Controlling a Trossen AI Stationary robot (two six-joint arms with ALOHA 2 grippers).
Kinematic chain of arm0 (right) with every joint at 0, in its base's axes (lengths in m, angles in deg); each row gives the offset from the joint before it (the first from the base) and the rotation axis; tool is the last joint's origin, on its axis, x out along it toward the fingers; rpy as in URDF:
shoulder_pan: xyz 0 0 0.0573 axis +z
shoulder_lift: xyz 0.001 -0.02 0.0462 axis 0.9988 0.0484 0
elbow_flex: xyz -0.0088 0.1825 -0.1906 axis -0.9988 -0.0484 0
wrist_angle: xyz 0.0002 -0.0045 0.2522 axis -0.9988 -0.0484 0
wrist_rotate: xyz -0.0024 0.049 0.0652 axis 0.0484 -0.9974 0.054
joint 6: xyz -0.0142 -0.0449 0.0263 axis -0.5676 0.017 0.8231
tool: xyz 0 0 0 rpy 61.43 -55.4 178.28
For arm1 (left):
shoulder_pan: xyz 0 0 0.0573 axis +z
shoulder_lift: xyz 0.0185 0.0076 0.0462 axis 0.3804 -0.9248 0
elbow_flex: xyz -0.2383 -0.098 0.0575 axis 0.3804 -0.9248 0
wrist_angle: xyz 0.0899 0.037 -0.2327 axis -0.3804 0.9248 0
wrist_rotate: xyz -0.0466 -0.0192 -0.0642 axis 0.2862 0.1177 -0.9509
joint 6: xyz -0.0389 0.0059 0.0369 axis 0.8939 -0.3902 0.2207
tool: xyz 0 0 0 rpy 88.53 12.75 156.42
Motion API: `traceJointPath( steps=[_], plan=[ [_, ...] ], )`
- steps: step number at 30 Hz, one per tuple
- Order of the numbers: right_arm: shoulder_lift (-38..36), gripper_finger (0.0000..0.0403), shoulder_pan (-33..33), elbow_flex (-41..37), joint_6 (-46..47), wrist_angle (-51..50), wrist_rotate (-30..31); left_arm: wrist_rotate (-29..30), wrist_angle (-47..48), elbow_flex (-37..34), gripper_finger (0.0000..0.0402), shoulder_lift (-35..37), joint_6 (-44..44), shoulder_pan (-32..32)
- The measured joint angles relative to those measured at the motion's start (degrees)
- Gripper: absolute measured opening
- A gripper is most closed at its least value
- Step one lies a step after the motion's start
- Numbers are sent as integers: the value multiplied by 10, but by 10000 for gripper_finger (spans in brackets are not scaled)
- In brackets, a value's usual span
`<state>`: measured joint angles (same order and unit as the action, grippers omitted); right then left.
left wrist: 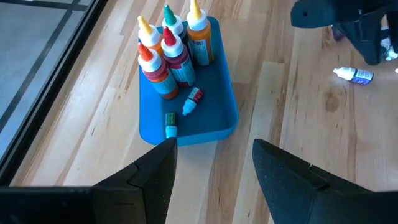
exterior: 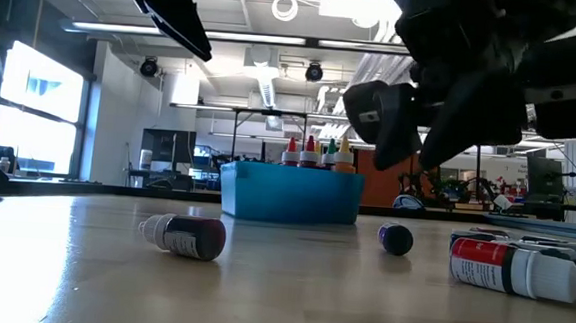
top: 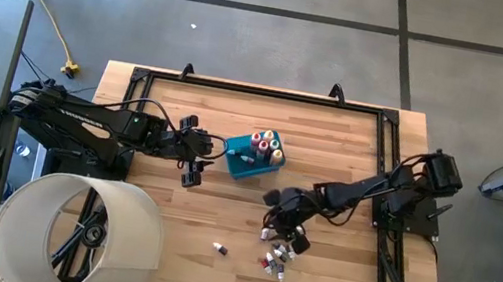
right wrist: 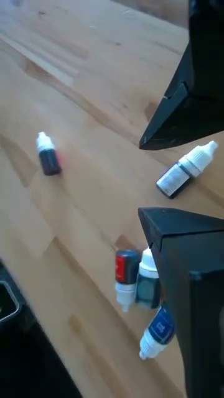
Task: Pick & Place food coloring
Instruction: Put the top small purple food coloring bottle into the bin
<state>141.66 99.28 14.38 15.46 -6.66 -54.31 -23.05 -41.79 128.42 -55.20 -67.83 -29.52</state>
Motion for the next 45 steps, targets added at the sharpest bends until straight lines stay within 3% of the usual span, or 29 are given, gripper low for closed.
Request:
traceJointPath(
  steps=[10,18,26,36,41,45],
  plan=[
    [78,163,0,17,-39,35,-6,0,-22,0,204,0,0,0],
    [90,163,-13,48,-76,-75,-6,0,-20,0,204,0,0,0],
    [127,160,-29,49,-84,-35,-21,0,-19,0,204,0,0,0],
    [139,84,-34,49,-45,-11,-9,0,-16,0,204,0,0,0],
    [127,64,-33,48,-5,20,13,0,-16,0,204,0,0,0],
    [103,72,-36,55,-9,62,97,0,-16,0,204,0,0,0]
  ],
)
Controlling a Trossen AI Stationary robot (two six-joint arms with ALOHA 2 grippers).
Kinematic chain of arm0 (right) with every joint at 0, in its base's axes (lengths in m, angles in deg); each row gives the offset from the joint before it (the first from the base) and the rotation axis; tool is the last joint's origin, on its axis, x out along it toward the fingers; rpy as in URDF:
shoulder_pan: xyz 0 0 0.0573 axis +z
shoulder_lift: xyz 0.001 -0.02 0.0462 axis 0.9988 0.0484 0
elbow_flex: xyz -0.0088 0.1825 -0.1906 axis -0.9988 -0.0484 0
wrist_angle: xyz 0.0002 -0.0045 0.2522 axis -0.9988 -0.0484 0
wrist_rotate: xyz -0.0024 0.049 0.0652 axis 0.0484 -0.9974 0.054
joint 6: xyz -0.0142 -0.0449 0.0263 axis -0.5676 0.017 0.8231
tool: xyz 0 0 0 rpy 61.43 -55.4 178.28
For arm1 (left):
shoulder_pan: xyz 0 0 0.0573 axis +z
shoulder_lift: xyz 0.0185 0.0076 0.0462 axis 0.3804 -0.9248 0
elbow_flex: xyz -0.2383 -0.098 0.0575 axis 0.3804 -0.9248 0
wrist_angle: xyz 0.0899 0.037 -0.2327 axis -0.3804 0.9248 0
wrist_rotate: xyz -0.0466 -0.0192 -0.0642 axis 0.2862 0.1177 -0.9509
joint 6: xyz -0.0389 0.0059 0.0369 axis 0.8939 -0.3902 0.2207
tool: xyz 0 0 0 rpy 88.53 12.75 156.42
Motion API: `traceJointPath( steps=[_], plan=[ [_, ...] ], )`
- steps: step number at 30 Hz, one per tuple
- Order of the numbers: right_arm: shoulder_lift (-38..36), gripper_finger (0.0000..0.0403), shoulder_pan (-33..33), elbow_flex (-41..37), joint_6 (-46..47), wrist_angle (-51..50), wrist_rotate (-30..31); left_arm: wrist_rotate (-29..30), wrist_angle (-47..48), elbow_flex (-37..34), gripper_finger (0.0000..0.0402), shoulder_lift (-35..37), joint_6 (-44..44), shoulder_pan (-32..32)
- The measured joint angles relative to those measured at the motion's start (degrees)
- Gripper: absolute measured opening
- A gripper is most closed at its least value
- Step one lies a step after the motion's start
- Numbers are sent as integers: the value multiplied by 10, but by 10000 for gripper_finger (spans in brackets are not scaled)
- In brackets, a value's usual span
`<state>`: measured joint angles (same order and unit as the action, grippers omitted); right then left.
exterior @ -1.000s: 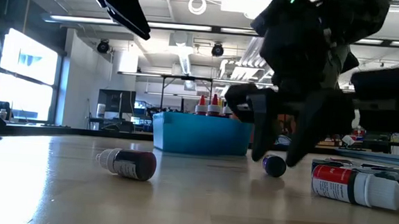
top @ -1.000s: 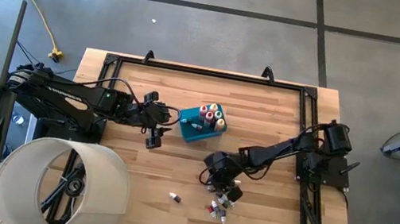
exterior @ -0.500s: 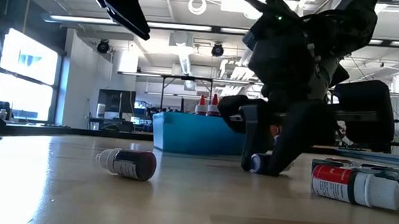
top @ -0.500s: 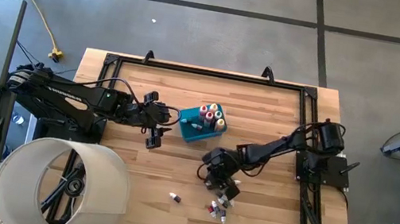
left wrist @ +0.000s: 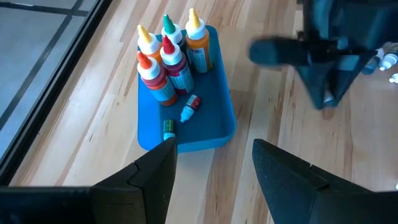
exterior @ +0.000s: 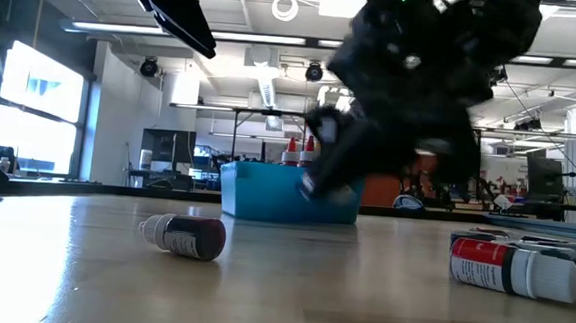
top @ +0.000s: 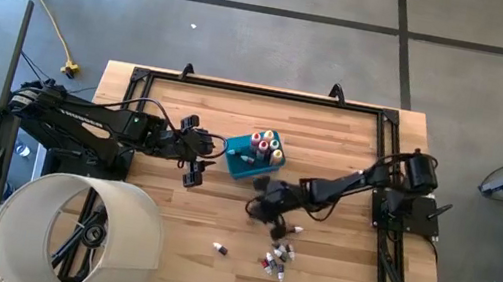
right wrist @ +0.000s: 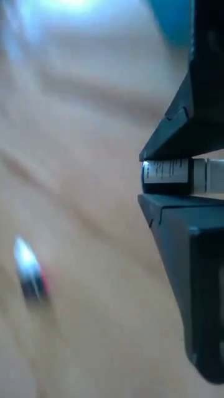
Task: Pick & Place food coloring
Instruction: Put the top small purple food coloring bottle into the bin, then put the small purple food coloring bottle into the bin
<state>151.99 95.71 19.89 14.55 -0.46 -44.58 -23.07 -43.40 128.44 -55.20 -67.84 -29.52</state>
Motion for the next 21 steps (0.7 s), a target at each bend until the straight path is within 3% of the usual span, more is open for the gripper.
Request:
traceJointPath(
  steps=[4,6,8,10,14,21],
  plan=[
    [-18,86,-5,34,-73,11,182,0,0,0,204,0,-4,0],
    [-18,83,-14,53,-80,30,292,0,0,0,204,0,-4,0],
    [-19,77,-32,72,-65,47,358,0,2,0,204,0,-5,0],
    [-20,73,-58,83,-23,33,362,0,1,0,204,0,-4,0],
    [-18,85,-107,86,61,-5,287,0,2,0,204,0,-5,0],
    [-18,158,-121,83,40,-16,270,0,0,0,204,0,-3,0]
  ],
)
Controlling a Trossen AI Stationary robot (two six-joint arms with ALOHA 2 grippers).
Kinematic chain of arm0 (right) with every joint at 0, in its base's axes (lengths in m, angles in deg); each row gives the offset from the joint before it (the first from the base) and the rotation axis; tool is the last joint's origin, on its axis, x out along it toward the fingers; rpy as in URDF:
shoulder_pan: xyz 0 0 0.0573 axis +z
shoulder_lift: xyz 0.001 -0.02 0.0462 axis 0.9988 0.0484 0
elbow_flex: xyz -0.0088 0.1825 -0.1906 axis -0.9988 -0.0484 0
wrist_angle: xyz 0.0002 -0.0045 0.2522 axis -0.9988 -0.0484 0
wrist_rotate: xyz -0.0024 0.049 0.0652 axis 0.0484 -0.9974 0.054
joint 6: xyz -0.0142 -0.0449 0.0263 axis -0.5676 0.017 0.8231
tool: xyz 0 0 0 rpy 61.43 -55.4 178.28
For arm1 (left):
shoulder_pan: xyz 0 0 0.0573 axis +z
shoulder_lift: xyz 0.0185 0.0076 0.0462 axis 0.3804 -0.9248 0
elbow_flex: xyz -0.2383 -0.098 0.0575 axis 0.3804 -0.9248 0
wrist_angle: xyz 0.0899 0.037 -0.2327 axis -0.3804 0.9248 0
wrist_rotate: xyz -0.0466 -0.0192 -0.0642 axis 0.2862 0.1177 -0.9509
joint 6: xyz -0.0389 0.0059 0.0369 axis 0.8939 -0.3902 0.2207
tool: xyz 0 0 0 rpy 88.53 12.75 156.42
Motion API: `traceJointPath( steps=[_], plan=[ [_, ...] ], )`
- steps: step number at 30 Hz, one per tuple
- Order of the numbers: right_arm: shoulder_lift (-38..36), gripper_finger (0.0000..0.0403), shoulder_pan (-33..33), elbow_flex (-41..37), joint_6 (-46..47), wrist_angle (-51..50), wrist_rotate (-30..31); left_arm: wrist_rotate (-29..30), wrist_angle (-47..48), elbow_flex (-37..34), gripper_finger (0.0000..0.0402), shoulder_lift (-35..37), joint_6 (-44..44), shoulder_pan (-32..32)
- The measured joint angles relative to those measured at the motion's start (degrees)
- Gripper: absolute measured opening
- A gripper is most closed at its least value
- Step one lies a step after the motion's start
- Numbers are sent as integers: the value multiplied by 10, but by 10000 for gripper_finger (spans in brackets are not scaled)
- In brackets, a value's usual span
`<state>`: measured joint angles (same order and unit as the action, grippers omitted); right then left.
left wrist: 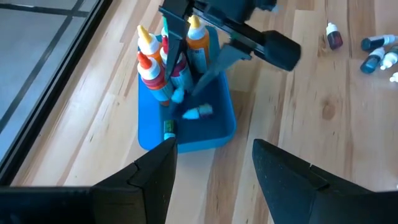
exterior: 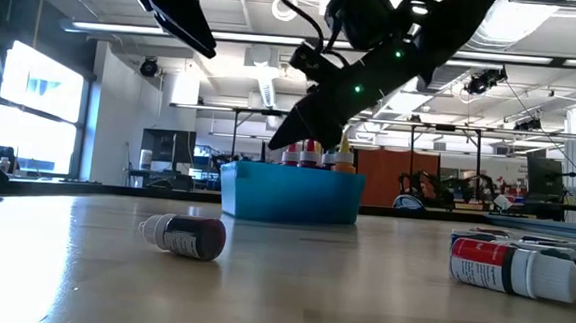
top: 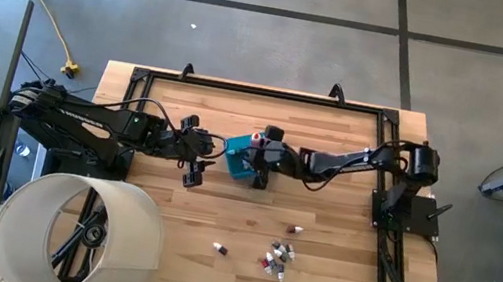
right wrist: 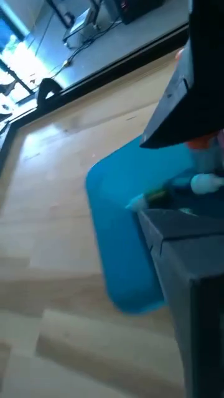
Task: Pick & Place food coloring
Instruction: Put the small purple food coloring bottle into the bin
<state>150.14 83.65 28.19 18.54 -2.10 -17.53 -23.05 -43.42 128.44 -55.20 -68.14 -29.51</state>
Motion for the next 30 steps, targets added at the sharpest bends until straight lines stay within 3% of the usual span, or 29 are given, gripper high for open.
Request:
traceJointPath(
  steps=[4,10,15,21,25,28,30],
  plan=[
    [0,188,16,2,-3,28,-6,0,2,0,204,-1,56,0],
    [-24,193,54,2,-60,52,12,-23,-8,1,204,-25,122,0],
    [-72,193,97,3,-66,19,94,-61,-53,1,204,-68,91,0],
    [-135,192,149,1,-44,-19,149,-66,-81,-3,204,-133,37,0],
    [-162,192,175,1,-18,-47,173,-192,-144,-1,204,-169,20,-1],
    [-172,193,189,1,-10,-66,174,-316,-215,1,204,-195,-41,-18],
    [-172,193,197,1,-10,-73,175,-356,-249,-1,204,-205,-92,-38]
  ],
)
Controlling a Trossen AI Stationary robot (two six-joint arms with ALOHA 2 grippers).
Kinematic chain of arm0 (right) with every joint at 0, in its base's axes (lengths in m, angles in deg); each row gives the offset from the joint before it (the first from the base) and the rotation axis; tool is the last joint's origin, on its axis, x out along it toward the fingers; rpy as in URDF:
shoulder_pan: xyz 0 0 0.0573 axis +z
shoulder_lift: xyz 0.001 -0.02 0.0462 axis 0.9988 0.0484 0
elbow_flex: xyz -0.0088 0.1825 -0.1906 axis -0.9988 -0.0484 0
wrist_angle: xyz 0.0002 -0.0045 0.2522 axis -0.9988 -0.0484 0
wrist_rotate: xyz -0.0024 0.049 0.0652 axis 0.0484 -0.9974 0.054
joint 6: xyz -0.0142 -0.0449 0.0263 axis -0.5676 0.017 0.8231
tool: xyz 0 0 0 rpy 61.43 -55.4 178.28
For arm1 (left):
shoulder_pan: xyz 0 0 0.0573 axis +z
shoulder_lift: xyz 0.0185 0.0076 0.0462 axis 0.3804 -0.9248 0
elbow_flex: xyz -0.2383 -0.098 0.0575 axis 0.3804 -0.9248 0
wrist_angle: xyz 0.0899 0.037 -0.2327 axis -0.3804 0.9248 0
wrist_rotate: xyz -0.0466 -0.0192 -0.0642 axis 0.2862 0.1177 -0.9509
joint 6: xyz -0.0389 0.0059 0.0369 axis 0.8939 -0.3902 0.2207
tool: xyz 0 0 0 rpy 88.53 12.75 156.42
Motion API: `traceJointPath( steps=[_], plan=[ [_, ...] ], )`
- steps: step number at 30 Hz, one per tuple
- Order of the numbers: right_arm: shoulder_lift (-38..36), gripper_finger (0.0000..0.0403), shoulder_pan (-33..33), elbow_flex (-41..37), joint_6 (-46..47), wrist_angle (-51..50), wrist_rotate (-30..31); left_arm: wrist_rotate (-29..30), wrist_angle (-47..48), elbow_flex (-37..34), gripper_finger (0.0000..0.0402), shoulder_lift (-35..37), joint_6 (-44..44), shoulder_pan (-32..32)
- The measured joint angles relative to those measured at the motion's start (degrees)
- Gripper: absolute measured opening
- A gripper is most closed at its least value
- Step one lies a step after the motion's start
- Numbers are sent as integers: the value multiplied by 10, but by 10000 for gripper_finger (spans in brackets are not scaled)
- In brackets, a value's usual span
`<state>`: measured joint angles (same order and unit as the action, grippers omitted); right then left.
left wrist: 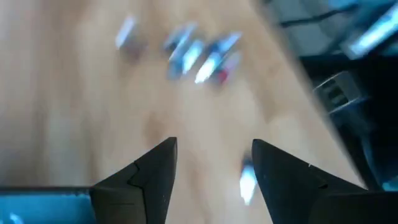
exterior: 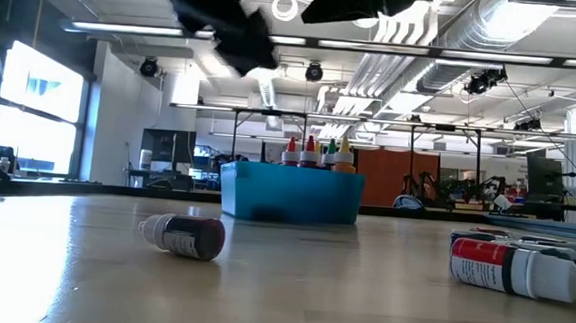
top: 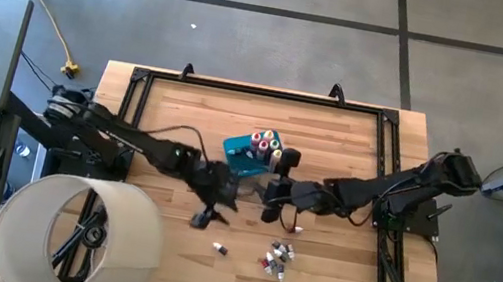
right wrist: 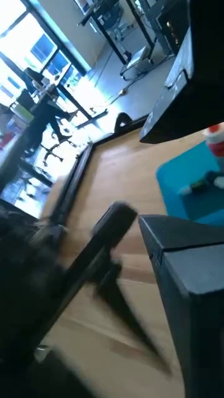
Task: Pick & Place food coloring
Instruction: Put the small purple food coloring bottle into the bin
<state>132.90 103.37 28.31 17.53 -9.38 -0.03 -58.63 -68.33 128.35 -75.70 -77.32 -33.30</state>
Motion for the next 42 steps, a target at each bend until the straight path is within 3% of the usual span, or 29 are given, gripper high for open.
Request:
traceJointPath(
  steps=[4,11,19,42],
  plan=[
    [3,193,9,1,3,-19,1,29,-12,-2,204,-30,-81,-38],
    [11,193,15,0,88,-67,3,78,-31,-1,204,-94,-70,-85],
    [10,193,15,0,112,-96,81,76,-68,-1,204,-148,-44,-111],
    [10,193,15,0,153,-110,68,73,-130,1,204,-214,-10,-124]
  ],
)
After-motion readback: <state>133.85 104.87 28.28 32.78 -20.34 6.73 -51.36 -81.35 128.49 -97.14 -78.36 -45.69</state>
